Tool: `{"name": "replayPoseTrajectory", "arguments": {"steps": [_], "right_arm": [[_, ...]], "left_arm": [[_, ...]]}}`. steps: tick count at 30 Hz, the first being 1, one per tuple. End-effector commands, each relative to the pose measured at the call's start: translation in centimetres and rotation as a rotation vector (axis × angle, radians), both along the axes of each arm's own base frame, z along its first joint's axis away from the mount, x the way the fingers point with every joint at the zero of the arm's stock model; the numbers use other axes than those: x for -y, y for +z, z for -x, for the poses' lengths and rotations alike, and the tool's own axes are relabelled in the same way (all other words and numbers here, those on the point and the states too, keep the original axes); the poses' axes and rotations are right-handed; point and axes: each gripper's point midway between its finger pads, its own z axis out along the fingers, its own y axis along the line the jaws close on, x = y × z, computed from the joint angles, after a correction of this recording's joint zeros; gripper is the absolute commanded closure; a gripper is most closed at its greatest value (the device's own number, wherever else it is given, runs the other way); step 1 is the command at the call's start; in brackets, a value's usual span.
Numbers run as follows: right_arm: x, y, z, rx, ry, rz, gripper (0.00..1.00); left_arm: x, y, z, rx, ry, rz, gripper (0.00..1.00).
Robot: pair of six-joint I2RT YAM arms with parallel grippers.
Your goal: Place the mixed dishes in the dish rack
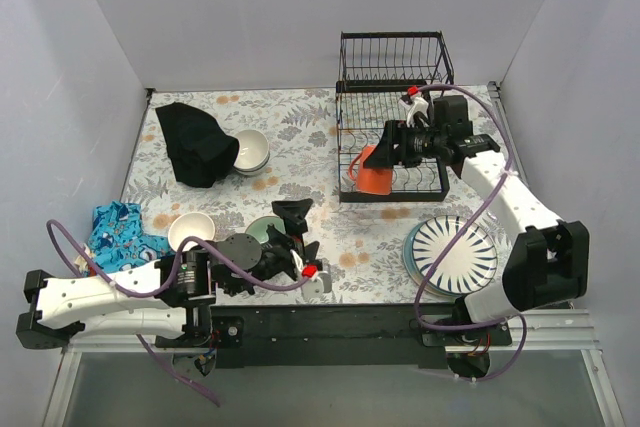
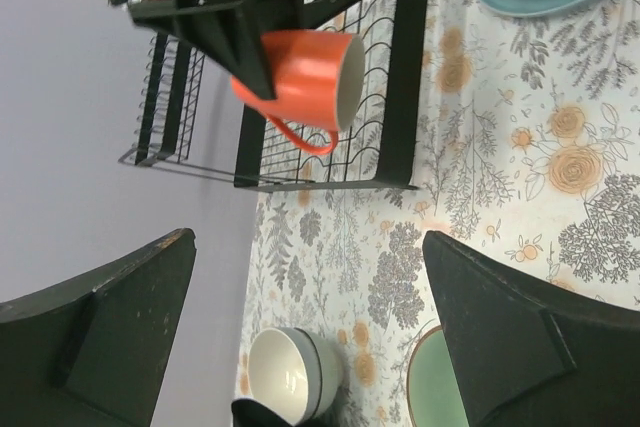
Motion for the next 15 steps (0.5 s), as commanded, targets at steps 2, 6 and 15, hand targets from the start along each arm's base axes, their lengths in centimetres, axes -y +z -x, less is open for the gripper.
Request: {"name": "replayPoseTrajectory", "arguments": {"steps": [2, 6, 15], "right_arm": [[2.8, 2.3, -4.1, 0.393, -0.107, 0.139, 0.86], [4.4, 1.0, -6.0, 0.518, -0.175, 0.226, 0.88], [5.7, -0.3, -10.0, 0.692, -0.277, 0.284, 0.91]], "left_arm": [[-2.4, 0.0, -1.3, -0.044, 0.152, 0.019, 0.02], [-3.4, -0.4, -2.0, -0.056, 0.204, 0.050, 0.02], [-7.2, -2.0, -6.2, -0.181, 0.478, 0.185, 0.02]]}}
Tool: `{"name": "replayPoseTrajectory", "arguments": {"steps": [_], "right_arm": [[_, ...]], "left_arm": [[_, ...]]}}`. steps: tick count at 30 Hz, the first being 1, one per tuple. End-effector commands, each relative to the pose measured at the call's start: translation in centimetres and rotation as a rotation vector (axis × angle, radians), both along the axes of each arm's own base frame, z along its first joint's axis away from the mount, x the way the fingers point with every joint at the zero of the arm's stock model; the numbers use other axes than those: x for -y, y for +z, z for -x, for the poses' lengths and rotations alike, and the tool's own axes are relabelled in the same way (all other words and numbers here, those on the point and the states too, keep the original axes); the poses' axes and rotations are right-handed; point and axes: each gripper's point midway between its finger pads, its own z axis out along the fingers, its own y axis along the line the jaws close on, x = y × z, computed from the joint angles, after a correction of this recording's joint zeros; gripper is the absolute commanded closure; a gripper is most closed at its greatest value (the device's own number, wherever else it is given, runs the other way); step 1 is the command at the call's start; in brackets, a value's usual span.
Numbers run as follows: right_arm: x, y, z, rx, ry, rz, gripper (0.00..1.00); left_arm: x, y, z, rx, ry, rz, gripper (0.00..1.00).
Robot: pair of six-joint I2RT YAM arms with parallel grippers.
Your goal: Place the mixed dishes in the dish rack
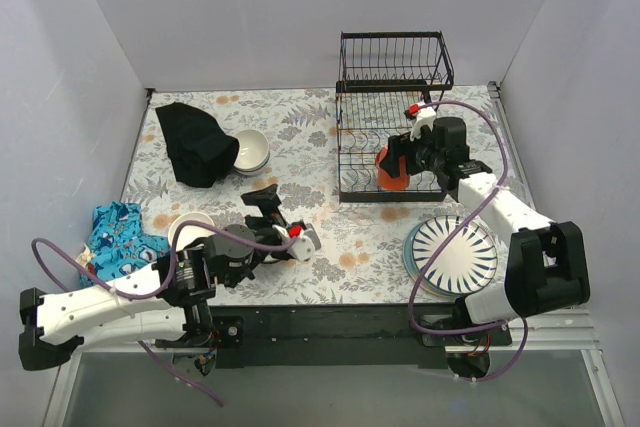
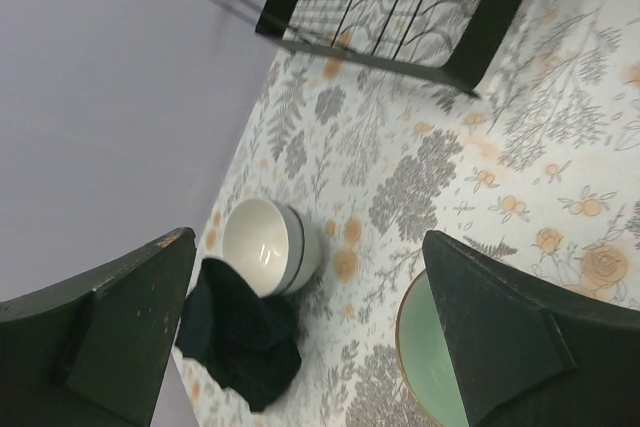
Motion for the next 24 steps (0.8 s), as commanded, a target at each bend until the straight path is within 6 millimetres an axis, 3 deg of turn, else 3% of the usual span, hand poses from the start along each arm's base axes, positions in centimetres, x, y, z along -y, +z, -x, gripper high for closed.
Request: {"name": "replayPoseTrajectory", "arguments": {"steps": [1, 3, 4, 5, 7, 9, 10, 14, 20, 22, 23, 24], "right_arm": [[0.1, 5.3, -5.1, 0.326, -0.044, -0.024, 0.91], [0.0, 4.0, -5.6, 0.318, -0.054, -0.022, 0.91], [0.0, 4.4, -6.3, 0.351, -0.067, -0.030, 0.92], [0.1, 3.0, -6.4, 0.337, -0.072, -0.024, 0.92], [0.0, 3.6, -7.2, 0.412, -0.077, -0.035, 0.92], [0.0, 2.4, -7.4, 0.437, -0.074, -0.029, 0.92], [-0.2, 3.5, -7.9, 0.534, -0.070, -0.045, 0.94], [-0.1, 2.9, -8.4, 0.623, -0.077, -0.025, 0.97], [0.1, 1.5, -9.5, 0.649, -0.084, 0.029, 0.94], [0.3, 1.3, -9.7, 0.653, -0.089, 0.046, 0.82], [0.3, 1.1, -9.7, 0.651, -0.092, 0.051, 0.64], [0.4, 1.1, -9.7, 0.651, -0.096, 0.054, 0.56]], "left_arm": [[-2.1, -0.8, -1.7, -0.098, 0.149, 0.089, 0.02], [-2.2, -1.2, -1.4, -0.136, 0.148, 0.085, 0.02], [-2.2, -1.3, -1.3, -0.148, 0.146, 0.086, 0.02], [-2.3, -1.8, -1.1, -0.162, 0.147, 0.068, 0.02], [-2.5, -2.2, -1.1, -0.176, 0.157, 0.059, 0.02], [-2.6, -3.0, -1.1, -0.197, 0.166, 0.045, 0.02], [-2.7, -3.5, -1.1, -0.210, 0.175, 0.039, 0.02], [-2.6, -4.4, -1.2, -0.229, 0.185, 0.022, 0.02], [-2.1, -5.6, -1.4, -0.242, 0.189, 0.010, 0.02], [-2.1, -5.7, -1.5, -0.237, 0.192, 0.010, 0.02], [-2.0, -5.8, -1.5, -0.234, 0.192, 0.010, 0.02], [-1.9, -5.8, -1.6, -0.229, 0.191, 0.011, 0.02]]}}
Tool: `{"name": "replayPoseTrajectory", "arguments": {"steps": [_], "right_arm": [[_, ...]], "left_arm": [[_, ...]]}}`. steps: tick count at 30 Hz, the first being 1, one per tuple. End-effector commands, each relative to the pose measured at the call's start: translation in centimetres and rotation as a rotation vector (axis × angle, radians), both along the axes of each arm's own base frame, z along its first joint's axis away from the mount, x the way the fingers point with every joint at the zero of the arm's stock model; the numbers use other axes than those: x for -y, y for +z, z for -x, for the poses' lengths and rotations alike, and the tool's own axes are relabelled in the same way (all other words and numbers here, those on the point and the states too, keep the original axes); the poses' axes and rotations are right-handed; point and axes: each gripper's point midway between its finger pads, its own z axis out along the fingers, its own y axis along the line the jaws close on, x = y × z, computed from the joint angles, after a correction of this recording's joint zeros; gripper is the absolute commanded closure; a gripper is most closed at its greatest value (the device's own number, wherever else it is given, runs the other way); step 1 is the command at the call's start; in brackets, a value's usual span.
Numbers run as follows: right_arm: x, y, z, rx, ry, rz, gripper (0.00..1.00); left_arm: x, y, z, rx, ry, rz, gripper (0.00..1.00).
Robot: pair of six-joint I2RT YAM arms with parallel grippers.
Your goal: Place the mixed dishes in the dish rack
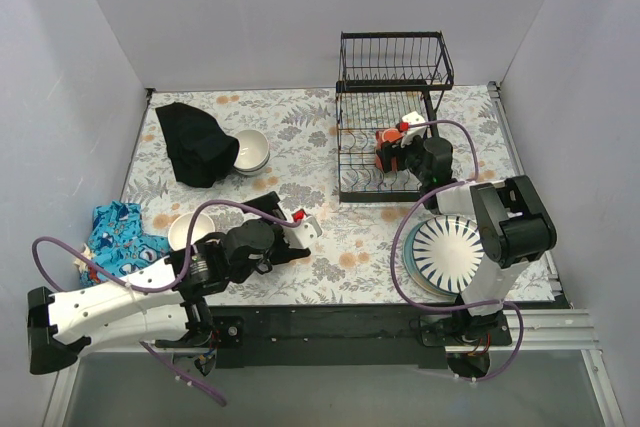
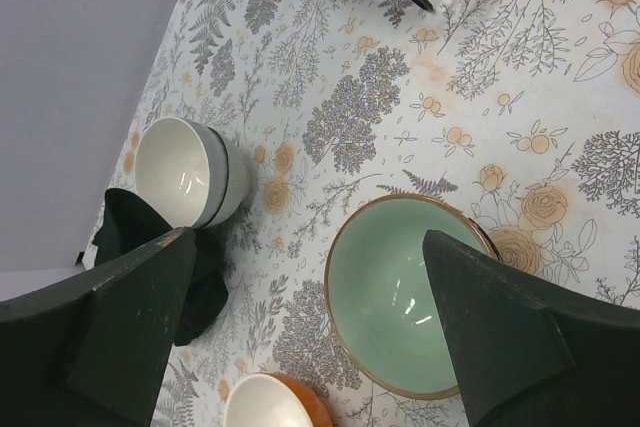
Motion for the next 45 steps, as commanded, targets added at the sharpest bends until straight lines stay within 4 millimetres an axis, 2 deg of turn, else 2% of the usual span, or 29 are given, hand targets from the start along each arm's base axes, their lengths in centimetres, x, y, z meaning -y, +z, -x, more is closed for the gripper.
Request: {"name": "replayPoseTrajectory", "arguments": {"steps": [1, 3, 4, 5, 9, 14, 15, 17, 18, 19, 20, 22, 23, 25, 26, 28, 30, 31, 32, 33, 34, 35, 36, 37, 38, 39, 45], "right_arm": [[0.3, 5.2, -1.6, 0.207, -0.033, -0.002, 0.50], [0.2, 6.2, -1.2, 0.214, -0.029, 0.002, 0.23], [0.4, 5.5, -0.9, 0.167, -0.032, 0.019, 0.10], [0.4, 6.7, -0.8, 0.175, -0.029, 0.022, 0.02], [0.7, 7.1, 1.0, 0.107, -0.009, 0.051, 0.02], [0.7, 7.9, 3.4, 0.015, 0.029, 0.062, 0.02], [0.8, 6.6, 4.2, -0.056, 0.038, 0.077, 0.02], [0.2, 6.8, 5.4, -0.093, 0.099, 0.093, 0.02], [0.2, 5.7, 6.5, -0.155, 0.124, 0.116, 0.02], [0.2, 5.6, 7.0, -0.170, 0.140, 0.131, 0.02], [0.2, 6.0, 7.6, -0.173, 0.160, 0.141, 0.04], [0.7, 5.1, 9.4, -0.241, 0.179, 0.171, 0.11], [1.1, 5.5, 10.2, -0.246, 0.173, 0.182, 0.15], [1.6, 5.2, 11.6, -0.286, 0.176, 0.197, 0.16], [1.6, 6.1, 12.2, -0.266, 0.195, 0.199, 0.17], [1.6, 6.4, 12.7, -0.270, 0.202, 0.200, 0.19], [1.3, 6.5, 13.1, -0.275, 0.238, 0.205, 0.33], [1.1, 6.4, 13.1, -0.284, 0.251, 0.206, 0.43], [0.8, 5.5, 13.1, -0.323, 0.275, 0.210, 0.85], [0.6, 5.5, 12.7, -0.331, 0.279, 0.207, 0.98], [0.5, 5.2, 12.3, -0.348, 0.274, 0.205, 0.99], [0.2, 4.0, 11.8, -0.386, 0.284, 0.205, 0.99], [0.0, 3.7, 11.5, -0.401, 0.294, 0.200, 0.99], [-0.4, 4.1, 10.8, -0.388, 0.308, 0.205, 0.99], [-0.6, 2.9, 10.3, -0.416, 0.314, 0.207, 0.99], [-0.8, 3.0, 9.4, -0.390, 0.313, 0.207, 0.99], [-0.7, 0.3, 5.4, -0.381, 0.295, 0.287, 0.99]], "left_arm": [[0.3, 0.1, -0.4, 0.012, 0.012, 0.030, 0.02], [0.5, 0.5, -0.6, 0.022, 0.015, 0.045, 0.02], [0.5, 0.9, -0.7, 0.025, 0.018, 0.058, 0.02], [0.8, 1.3, -0.7, 0.027, 0.007, 0.075, 0.02], [2.1, 3.7, -0.7, 0.045, -0.039, 0.121, 0.02], [3.3, 5.0, -0.5, 0.029, -0.064, 0.177, 0.02], [3.3, 5.3, -0.6, 0.036, -0.065, 0.186, 0.02], [3.2, 5.8, -0.5, 0.050, -0.073, 0.202, 0.02], [3.1, 6.1, -0.4, 0.051, -0.076, 0.214, 0.02], [3.4, 6.2, -0.1, 0.044, -0.098, 0.222, 0.02], [3.6, 6.5, 0.2, 0.031, -0.118, 0.225, 0.02], [4.1, 7.0, 0.6, 0.010, -0.144, 0.243, 0.02], [4.6, 7.5, 0.9, 0.001, -0.176, 0.255, 0.02], [5.2, 7.3, 0.9, -0.009, -0.193, 0.250, 0.02], [5.6, 7.4, 0.7, -0.007, -0.199, 0.259, 0.02], [5.9, 6.5, 0.2, -0.026, -0.180, 0.256, 0.02], [6.3, 6.5, -0.1, -0.054, -0.171, 0.276, 0.02], [6.4, 6.0, -0.6, -0.097, -0.144, 0.294, 0.02], [6.2, 5.1, -0.3, -0.150, -0.144, 0.270, 0.08], [6.8, 5.9, 0.1, -0.192, -0.177, 0.292, 0.19], [6.8, 5.1, -0.1, -0.247, -0.155, 0.288, 0.34], [6.4, 4.2, 0.2, -0.295, -0.140, 0.255, 0.66], [6.3, 4.1, 0.3, -0.312, -0.130, 0.252, 0.84], [5.8, 3.9, -0.1, -0.312, -0.101, 0.251, 0.97], [5.5, 4.4, -0.2, -0.306, -0.078, 0.284, 1.00], [5.1, 4.5, -0.6, -0.290, -0.050, 0.295, 1.00], [2.7, 3.2, -2.6, -0.306, 0.088, 0.294, 1.00]]}}
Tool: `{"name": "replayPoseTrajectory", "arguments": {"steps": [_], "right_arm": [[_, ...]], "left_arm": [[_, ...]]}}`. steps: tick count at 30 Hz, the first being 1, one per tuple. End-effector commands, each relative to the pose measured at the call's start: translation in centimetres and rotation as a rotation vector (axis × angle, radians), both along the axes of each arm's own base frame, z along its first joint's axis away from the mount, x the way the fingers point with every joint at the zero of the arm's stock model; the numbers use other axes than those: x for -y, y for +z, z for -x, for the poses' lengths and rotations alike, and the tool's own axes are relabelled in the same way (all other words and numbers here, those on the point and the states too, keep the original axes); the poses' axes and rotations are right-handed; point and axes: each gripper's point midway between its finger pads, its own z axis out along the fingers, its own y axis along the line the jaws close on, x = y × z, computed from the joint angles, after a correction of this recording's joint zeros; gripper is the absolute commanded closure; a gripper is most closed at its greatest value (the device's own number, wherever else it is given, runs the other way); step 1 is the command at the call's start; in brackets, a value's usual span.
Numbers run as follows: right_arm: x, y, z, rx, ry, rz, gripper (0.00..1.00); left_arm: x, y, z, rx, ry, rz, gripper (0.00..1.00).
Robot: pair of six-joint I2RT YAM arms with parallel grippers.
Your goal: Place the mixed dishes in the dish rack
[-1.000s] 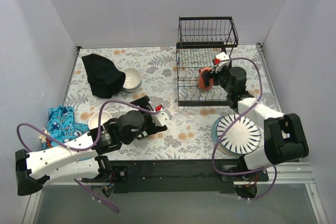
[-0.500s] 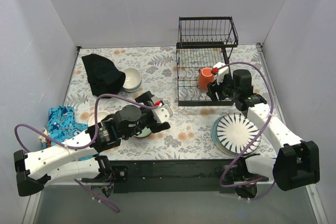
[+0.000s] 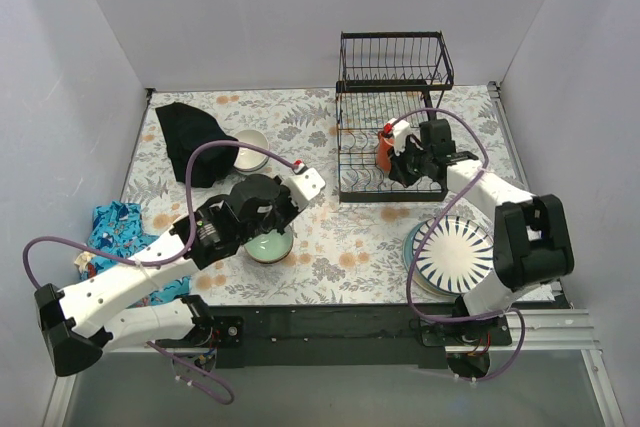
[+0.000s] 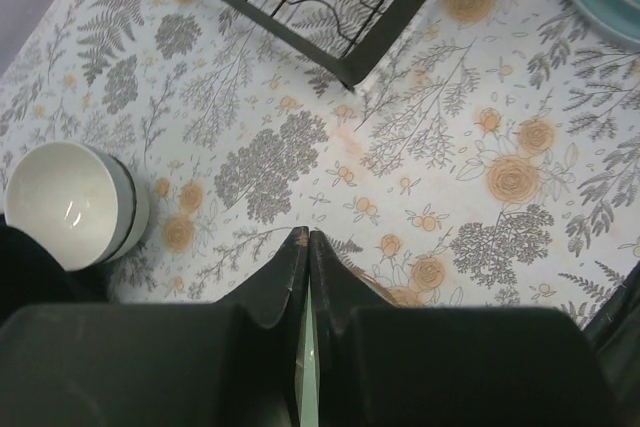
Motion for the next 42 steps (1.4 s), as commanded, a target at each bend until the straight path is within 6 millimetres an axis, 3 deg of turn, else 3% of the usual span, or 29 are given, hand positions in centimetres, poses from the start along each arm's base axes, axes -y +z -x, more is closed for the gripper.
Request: {"name": "replayPoseTrajectory", "arguments": {"steps": [1, 6, 20, 29, 42], "right_arm": [[-0.5, 1.6, -4.3, 0.121, 0.023, 0.029, 0.99], [-0.5, 1.8, -7.3, 0.159, 0.012, 0.045, 0.99], [2.5, 1.0, -14.9, 0.354, -0.106, 0.229, 0.99], [2.9, 2.3, -16.5, 0.571, -0.083, 0.281, 0.99], [3.6, 2.2, -18.3, 0.731, -0.170, 0.308, 0.99]], "left_arm": [[-2.1, 0.0, -1.5, -0.033, 0.117, 0.018, 1.00], [-2.5, -1.1, -2.4, -0.044, 0.145, 0.005, 1.00], [-2.0, -2.5, -2.4, -0.094, 0.137, -0.013, 1.00], [-1.9, -3.1, -2.6, -0.106, 0.141, -0.024, 1.00], [-1.7, -3.9, -3.0, -0.115, 0.147, -0.055, 1.00]]}}
